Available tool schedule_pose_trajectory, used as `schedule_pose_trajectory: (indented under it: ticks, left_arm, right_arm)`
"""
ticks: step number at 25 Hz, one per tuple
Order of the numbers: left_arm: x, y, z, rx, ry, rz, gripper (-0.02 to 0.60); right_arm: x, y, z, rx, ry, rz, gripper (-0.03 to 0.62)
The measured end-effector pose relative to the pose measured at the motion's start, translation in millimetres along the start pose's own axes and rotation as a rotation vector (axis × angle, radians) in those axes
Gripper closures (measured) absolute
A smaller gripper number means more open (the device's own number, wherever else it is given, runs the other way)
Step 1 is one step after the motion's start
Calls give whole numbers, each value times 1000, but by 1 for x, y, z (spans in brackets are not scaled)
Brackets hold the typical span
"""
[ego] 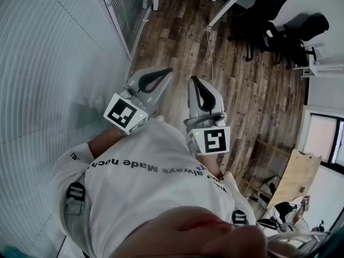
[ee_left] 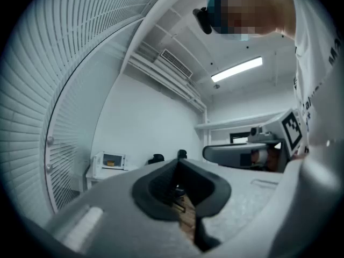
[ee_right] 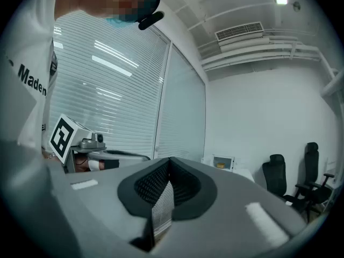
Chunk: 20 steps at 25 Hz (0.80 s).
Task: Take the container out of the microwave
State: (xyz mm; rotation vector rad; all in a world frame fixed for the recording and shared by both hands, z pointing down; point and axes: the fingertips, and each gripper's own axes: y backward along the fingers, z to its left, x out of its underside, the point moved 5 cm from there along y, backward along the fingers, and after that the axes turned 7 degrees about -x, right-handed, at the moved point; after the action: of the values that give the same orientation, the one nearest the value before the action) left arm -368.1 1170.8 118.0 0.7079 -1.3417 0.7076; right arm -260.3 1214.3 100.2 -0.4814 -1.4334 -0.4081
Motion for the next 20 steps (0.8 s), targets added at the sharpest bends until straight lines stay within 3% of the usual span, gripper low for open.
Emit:
schedule_pose_trajectory:
  ticks: [6,20]
  left_arm:
    - [-2,-1,5,9,6,-4,578]
    - [-3,24,96,17,35,-5,578]
  right_arm:
    - [-2,-9,2,-10,6,-3,592]
    - [1,-98,30,10,-30,-14,592]
